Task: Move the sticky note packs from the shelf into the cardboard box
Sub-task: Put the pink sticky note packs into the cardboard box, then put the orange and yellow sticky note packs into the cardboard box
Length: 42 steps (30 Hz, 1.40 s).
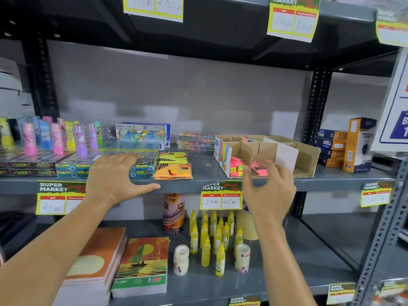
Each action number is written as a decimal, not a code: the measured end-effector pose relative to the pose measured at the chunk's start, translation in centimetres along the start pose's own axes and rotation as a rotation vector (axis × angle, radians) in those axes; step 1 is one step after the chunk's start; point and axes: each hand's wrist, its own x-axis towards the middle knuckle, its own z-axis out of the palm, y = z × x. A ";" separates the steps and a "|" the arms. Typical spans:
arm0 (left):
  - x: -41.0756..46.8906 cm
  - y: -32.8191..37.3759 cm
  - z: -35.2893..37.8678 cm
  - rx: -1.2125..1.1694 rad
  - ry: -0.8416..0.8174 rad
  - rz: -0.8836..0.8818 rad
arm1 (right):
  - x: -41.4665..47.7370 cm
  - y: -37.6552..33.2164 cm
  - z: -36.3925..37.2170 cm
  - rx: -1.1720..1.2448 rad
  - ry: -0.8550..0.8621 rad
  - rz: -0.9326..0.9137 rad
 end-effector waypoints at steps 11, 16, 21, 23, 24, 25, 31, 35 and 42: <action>-0.2 0.4 -0.4 -0.053 0.021 -0.007 | -7.5 -10.1 4.2 0.021 -0.207 -0.172; -0.3 0.2 0.0 -0.061 0.050 -0.009 | -8.1 -11.0 6.0 -0.051 -0.297 -0.143; -0.2 -0.1 0.3 -0.062 0.051 -0.009 | -8.1 -11.6 6.8 -0.108 -0.334 -0.141; -0.1 -0.1 0.3 -0.061 0.053 -0.003 | -7.7 -11.8 7.0 -0.114 -0.345 -0.129; -0.1 -0.1 0.3 -0.057 0.052 0.000 | -7.4 -11.8 7.0 -0.111 -0.352 -0.123; -0.2 -0.1 0.3 -0.056 0.053 0.000 | -7.2 -11.9 7.0 -0.100 -0.353 -0.120; -0.2 0.0 0.0 -0.071 0.051 0.013 | -6.6 -11.6 7.0 -0.097 -0.368 -0.113; -0.1 -0.2 0.3 -0.081 0.060 0.016 | -6.9 -11.7 7.2 -0.137 -0.318 -0.142; -0.2 0.1 0.0 -0.107 0.058 0.009 | -6.3 -12.0 7.0 -0.108 -0.353 -0.098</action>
